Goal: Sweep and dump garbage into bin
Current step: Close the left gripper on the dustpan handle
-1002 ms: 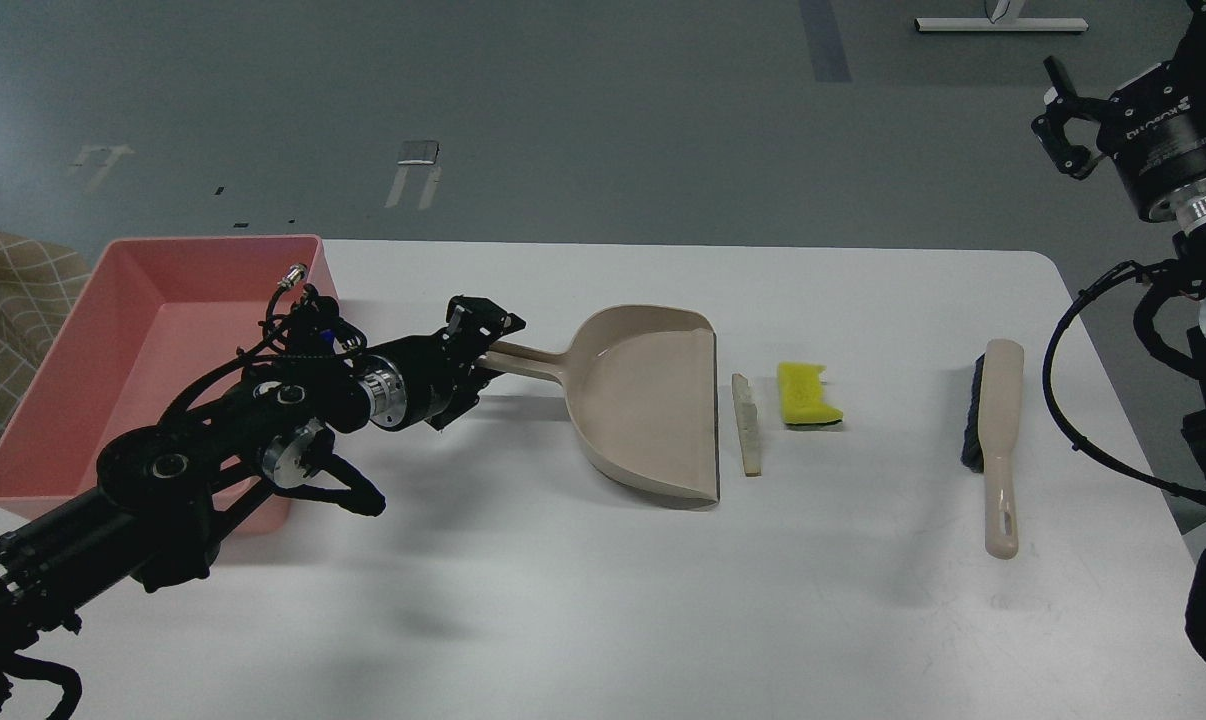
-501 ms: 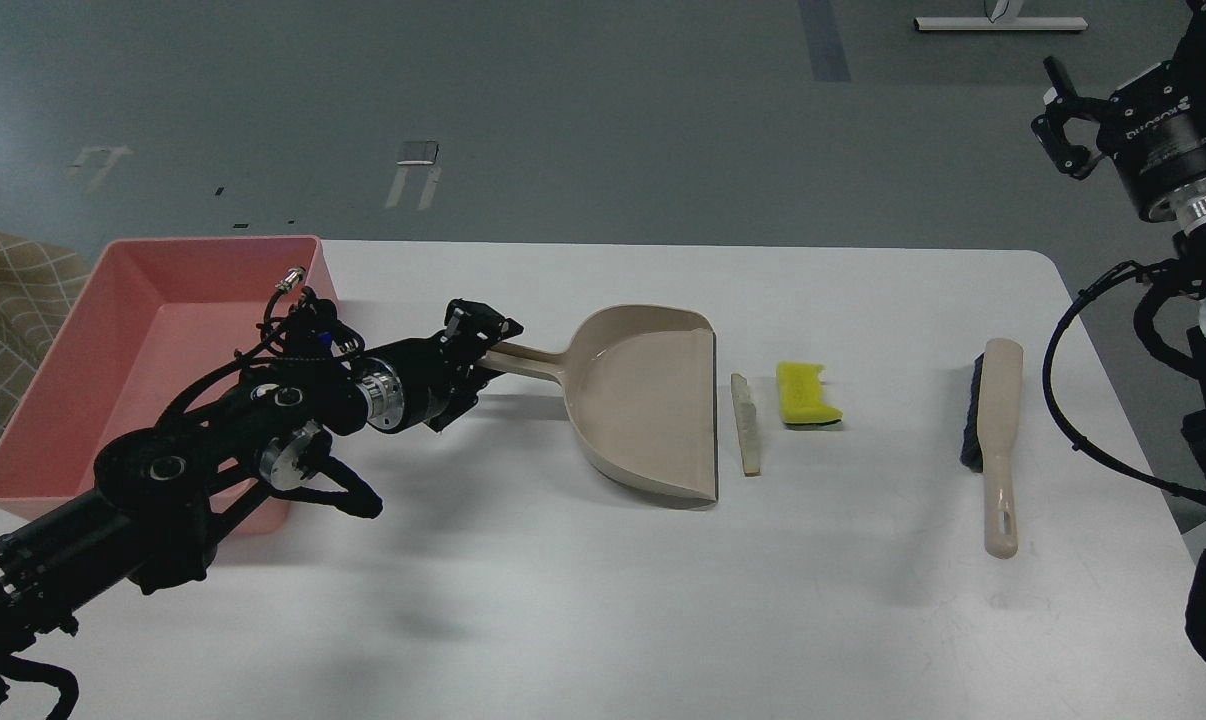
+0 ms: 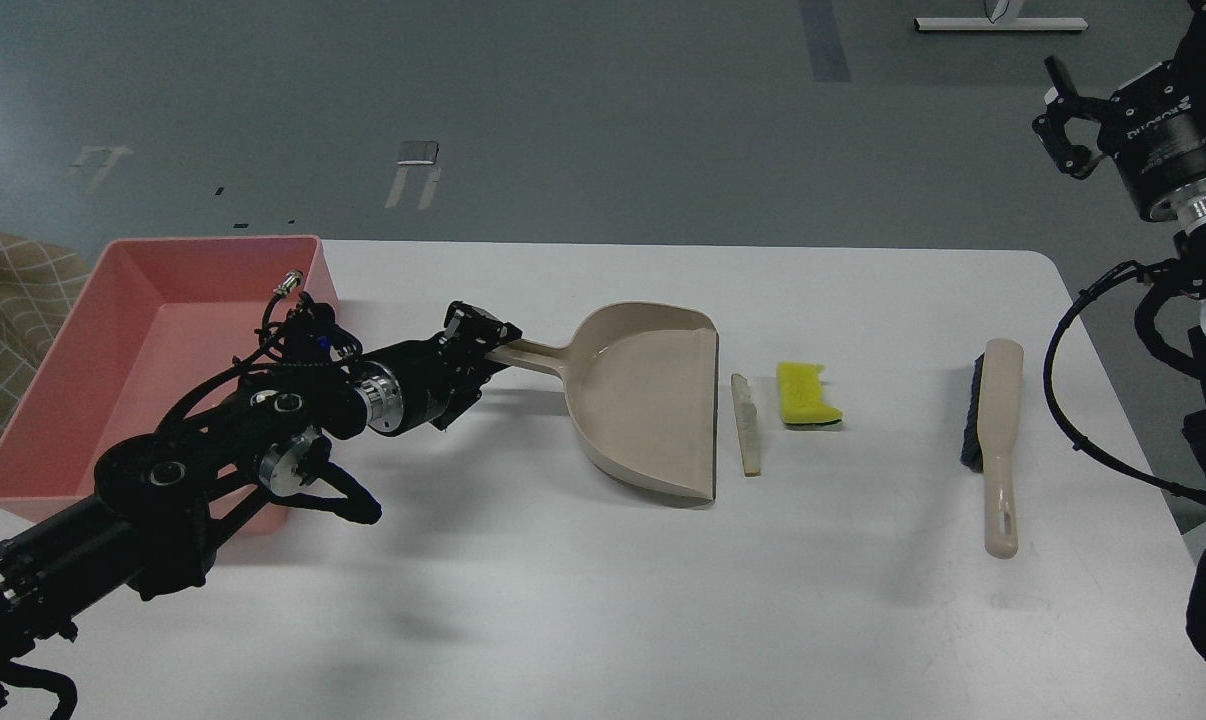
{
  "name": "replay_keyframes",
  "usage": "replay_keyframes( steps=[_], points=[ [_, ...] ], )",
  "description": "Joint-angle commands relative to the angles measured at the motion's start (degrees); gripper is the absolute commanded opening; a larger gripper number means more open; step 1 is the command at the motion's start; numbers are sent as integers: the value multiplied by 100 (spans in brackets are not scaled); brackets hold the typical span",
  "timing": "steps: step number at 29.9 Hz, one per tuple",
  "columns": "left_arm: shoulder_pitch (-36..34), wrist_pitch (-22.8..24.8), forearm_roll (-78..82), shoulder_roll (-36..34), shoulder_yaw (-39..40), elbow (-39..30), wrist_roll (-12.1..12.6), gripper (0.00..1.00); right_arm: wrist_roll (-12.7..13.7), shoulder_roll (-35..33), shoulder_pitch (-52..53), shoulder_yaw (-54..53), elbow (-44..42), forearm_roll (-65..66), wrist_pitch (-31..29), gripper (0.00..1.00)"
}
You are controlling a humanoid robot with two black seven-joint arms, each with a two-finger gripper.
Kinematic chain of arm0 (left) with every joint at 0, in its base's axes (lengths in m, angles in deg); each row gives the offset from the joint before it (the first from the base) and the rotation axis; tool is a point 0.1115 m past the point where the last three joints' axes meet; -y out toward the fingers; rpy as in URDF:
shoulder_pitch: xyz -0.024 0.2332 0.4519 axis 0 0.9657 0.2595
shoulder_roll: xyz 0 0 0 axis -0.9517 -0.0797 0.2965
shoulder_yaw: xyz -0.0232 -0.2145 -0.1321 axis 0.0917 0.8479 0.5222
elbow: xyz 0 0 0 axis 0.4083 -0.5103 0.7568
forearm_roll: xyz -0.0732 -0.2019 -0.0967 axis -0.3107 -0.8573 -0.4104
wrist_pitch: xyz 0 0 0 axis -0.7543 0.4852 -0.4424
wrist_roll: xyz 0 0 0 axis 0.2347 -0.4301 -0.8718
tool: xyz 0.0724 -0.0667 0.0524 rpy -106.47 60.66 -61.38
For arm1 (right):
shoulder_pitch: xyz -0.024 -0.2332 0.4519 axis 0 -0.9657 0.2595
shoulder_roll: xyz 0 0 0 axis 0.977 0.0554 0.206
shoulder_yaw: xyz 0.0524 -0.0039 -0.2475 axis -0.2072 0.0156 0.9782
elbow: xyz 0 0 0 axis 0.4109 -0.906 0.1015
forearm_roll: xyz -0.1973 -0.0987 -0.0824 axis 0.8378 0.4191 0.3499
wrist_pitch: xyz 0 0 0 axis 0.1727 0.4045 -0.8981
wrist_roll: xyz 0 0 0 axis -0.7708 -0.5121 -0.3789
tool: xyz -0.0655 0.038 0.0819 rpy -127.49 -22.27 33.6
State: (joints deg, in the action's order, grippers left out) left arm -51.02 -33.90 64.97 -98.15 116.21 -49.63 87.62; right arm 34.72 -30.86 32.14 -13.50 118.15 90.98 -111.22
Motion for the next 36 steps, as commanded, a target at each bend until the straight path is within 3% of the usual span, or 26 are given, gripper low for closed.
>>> replay_keyframes(
  steps=[1,8,20,27,36],
  points=[
    [-8,12,7,4,-9,66,-45,52,-5,8,-7,0,0,0,0,100],
    [0,20,7,30,-44,225,-291,45,4,8,2,0,0,0,0,100],
    [9,38,7,30,-35,233,-239,41,-5,8,-7,0,8,0,0,100],
    [0,29,7,30,-35,225,-291,27,4,8,-42,0,8,0,0,100],
    [9,73,25,30,-27,207,-291,22,4,8,-51,0,0,0,0,100]
  ],
)
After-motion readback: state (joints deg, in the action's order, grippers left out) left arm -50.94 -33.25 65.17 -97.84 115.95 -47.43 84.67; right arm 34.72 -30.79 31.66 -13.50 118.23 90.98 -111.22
